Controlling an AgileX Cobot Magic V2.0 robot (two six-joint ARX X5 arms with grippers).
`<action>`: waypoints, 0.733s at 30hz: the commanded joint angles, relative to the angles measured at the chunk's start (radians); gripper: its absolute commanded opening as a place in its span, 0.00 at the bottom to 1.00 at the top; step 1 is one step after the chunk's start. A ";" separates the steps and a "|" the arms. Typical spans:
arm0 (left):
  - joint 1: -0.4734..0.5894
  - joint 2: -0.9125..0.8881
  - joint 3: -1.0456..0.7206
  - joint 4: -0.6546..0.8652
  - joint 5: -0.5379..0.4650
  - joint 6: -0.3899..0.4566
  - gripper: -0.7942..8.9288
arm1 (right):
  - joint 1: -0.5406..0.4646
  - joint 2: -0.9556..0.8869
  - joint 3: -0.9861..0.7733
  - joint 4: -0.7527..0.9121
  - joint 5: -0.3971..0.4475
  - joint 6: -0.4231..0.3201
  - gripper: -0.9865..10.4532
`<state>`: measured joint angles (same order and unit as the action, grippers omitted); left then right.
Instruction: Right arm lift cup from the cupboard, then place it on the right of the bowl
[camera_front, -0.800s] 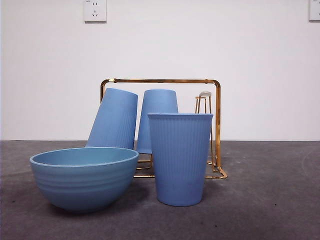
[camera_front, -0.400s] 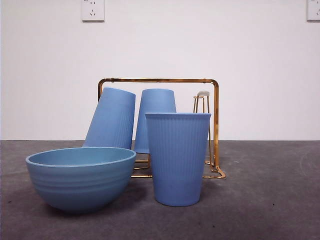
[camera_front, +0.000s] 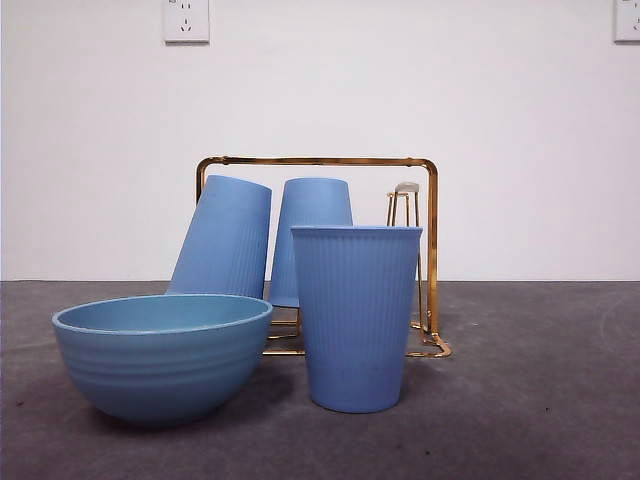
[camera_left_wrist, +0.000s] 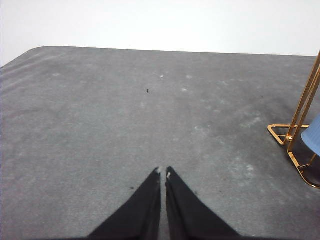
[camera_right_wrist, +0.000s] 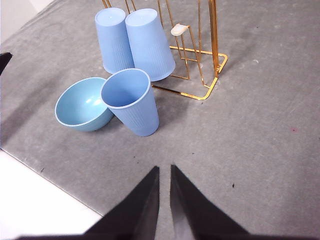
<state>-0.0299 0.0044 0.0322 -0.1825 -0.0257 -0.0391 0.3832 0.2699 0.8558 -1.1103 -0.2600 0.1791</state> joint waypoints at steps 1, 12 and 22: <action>0.002 -0.001 -0.019 -0.006 0.000 0.016 0.10 | 0.002 0.000 0.010 0.010 -0.001 -0.012 0.12; 0.002 -0.001 -0.019 -0.006 0.000 0.016 0.10 | 0.002 0.000 0.010 0.010 -0.001 -0.012 0.12; 0.002 -0.001 -0.019 -0.006 0.000 0.016 0.10 | -0.121 -0.011 -0.066 0.097 0.006 -0.012 0.11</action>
<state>-0.0303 0.0044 0.0322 -0.1825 -0.0257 -0.0364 0.2741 0.2630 0.7986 -1.0321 -0.2600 0.1791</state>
